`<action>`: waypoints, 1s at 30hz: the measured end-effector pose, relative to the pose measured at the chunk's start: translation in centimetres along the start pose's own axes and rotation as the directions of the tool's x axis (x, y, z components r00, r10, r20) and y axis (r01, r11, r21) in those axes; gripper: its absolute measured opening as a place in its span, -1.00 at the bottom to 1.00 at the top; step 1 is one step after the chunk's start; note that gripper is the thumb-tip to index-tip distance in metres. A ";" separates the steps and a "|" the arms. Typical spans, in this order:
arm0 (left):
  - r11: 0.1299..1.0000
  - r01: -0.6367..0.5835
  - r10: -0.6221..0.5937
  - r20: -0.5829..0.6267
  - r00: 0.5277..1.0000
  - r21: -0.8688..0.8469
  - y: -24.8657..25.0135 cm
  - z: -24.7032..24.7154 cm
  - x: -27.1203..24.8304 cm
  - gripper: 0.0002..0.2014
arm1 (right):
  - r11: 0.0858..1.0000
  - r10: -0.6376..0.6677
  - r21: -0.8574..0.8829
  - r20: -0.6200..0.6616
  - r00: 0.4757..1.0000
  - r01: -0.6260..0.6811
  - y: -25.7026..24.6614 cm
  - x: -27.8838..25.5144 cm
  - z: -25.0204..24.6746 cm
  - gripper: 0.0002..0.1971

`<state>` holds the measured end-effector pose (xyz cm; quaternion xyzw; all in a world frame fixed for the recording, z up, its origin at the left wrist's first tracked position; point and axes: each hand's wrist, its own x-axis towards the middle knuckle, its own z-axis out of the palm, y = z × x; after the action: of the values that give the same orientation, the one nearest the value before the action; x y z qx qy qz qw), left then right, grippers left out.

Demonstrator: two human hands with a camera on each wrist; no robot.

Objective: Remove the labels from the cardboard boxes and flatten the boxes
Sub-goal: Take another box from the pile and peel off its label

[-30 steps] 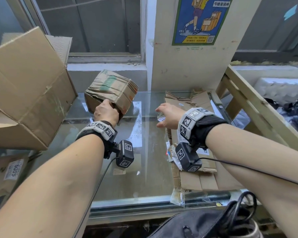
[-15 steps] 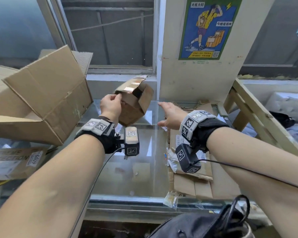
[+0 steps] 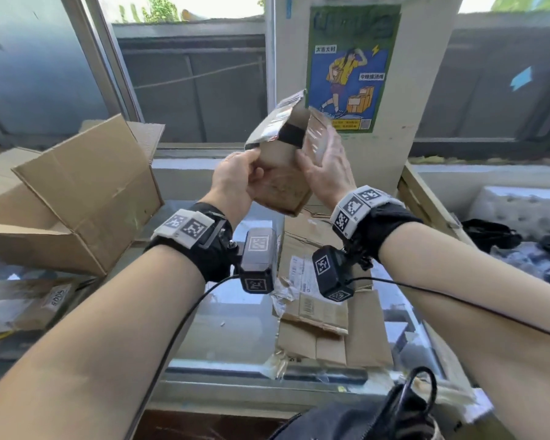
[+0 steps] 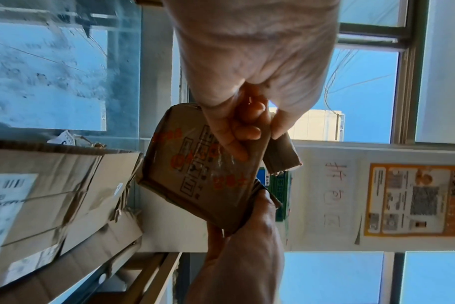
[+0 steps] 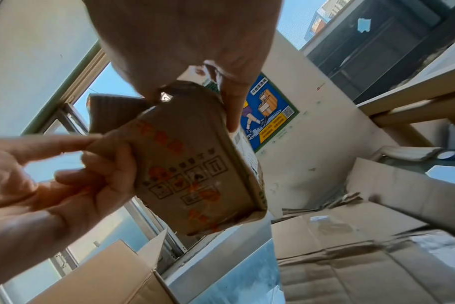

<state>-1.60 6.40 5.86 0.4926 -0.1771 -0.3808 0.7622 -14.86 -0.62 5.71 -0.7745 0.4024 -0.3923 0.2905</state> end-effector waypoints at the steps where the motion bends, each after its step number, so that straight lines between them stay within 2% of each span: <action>1: 1.000 -0.002 0.001 0.017 1.000 0.030 -0.4 0.5 -0.4 -0.81 | 1.000 0.021 0.000 -0.033 0.999 -0.021 0.2 -0.3 -0.6 -0.24; 3: 0.989 -0.025 0.019 0.042 0.999 0.143 -1.8 1.4 -1.2 -0.74 | 0.995 0.097 0.004 -0.081 0.992 -0.097 0.9 -1.1 -1.6 -0.38; 6: 0.964 -0.036 0.032 0.017 0.999 0.265 -4.2 2.1 -2.1 -0.69 | 0.979 0.202 0.006 -0.145 0.969 -0.204 2.3 -2.2 -2.5 -0.50; 12: 0.949 0.024 -0.008 -0.052 0.999 0.313 -7.7 2.6 -3.2 -0.63 | 0.955 0.278 -0.055 -0.167 0.946 -0.290 5.4 -4.4 -3.6 -0.62; 15: 0.945 0.082 -0.046 -0.118 0.992 0.318 -8.7 2.3 -3.3 -0.60 | 0.936 0.322 -0.114 -0.099 0.941 -0.333 6.0 -5.2 -4.0 -0.56; 20: 0.929 0.212 -0.164 -0.177 0.971 0.303 -10.1 1.5 -3.9 -0.38 | 0.874 0.411 -0.317 0.084 0.908 -0.367 6.5 -5.7 -4.4 -0.52; 22: 0.925 0.224 -0.179 -0.168 0.969 0.307 -10.6 1.5 -4.5 -0.33 | 0.874 0.411 -0.341 0.139 0.901 -0.346 6.6 -5.8 -4.0 -0.39; 25: 0.914 0.217 -0.166 -0.172 0.971 0.342 -10.9 1.2 -4.7 -0.23 | 0.905 0.370 -0.316 0.258 0.892 -0.285 6.7 -5.8 -3.5 -0.13; 28: 0.881 0.178 -0.112 -0.172 0.979 0.439 -11.1 0.0 -4.0 -0.05 | 0.930 0.340 -0.255 0.312 0.887 -0.266 6.9 -5.4 -3.6 -0.08; 30: 0.822 0.106 -0.032 -0.140 0.990 0.559 -11.1 -1.0 -3.5 0.10 | 0.937 0.338 -0.190 0.269 0.902 -0.295 7.0 -4.9 -4.2 -0.07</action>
<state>-7.72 7.12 -4.08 0.7248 -0.2161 -0.3074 0.5775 -22.91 -0.60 0.73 -0.7678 0.5019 -0.1885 0.3509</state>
